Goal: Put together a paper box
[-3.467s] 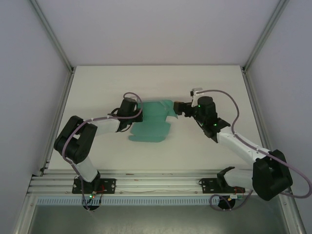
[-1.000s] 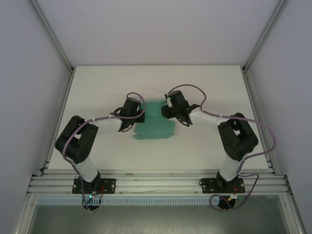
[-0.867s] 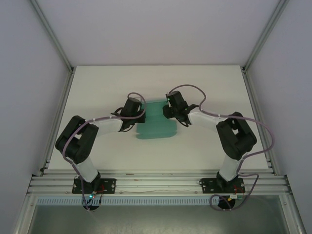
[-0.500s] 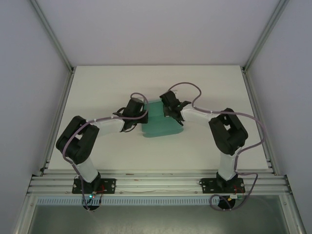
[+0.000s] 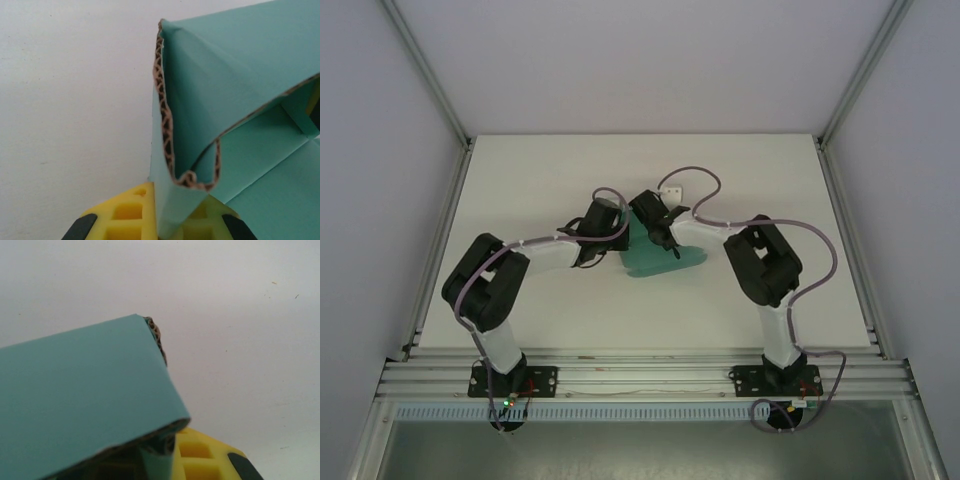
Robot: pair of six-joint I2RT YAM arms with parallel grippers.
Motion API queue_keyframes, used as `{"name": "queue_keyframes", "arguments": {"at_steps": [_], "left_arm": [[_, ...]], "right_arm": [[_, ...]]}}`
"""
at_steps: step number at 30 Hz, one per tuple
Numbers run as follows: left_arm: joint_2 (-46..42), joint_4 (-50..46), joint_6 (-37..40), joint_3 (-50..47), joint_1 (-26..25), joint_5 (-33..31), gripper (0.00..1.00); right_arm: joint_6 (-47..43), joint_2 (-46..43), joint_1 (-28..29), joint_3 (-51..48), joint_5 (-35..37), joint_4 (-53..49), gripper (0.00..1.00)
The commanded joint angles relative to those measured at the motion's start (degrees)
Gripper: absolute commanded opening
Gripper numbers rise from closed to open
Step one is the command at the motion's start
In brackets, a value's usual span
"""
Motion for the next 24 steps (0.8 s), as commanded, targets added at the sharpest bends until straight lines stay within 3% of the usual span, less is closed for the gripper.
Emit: {"name": "queue_keyframes", "arguments": {"at_steps": [1, 3, 8, 11, 20, 21, 23, 24], "left_arm": [[-0.8, -3.8, -1.8, 1.0, 1.2, -3.6, 0.0], [-0.6, -3.5, -2.0, 1.2, 1.3, -3.0, 0.0], [0.0, -3.6, -2.2, 1.7, 1.2, -3.2, 0.0], [0.3, -4.0, -2.3, 2.0, 1.2, -3.3, 0.0], [-0.1, -3.7, -1.6, 1.9, 1.2, -3.7, 0.0], [-0.2, -3.7, -1.5, 1.9, 1.2, -3.8, 0.0], [-0.4, -3.5, -0.8, 2.0, 1.3, -3.8, 0.0], [-0.7, -3.3, -0.4, 1.9, 1.2, -3.7, 0.0]], "right_arm": [[2.4, 3.6, -3.8, 0.0, 17.5, -8.2, 0.0], [2.9, 4.6, -3.7, 1.6, 19.5, -9.8, 0.0], [-1.8, 0.9, -3.6, -4.2, 10.4, 3.6, 0.06], [-5.8, -2.8, -3.4, -9.0, 3.6, 13.3, 0.23], [-15.0, -18.3, -3.5, -23.2, -27.0, 35.3, 0.68], [-15.8, -20.1, -3.5, -24.4, -29.4, 36.5, 0.75], [-16.3, -24.1, -3.4, -26.8, -32.2, 37.9, 0.99], [-16.6, -26.1, -3.5, -27.8, -33.5, 38.6, 1.0]]}}
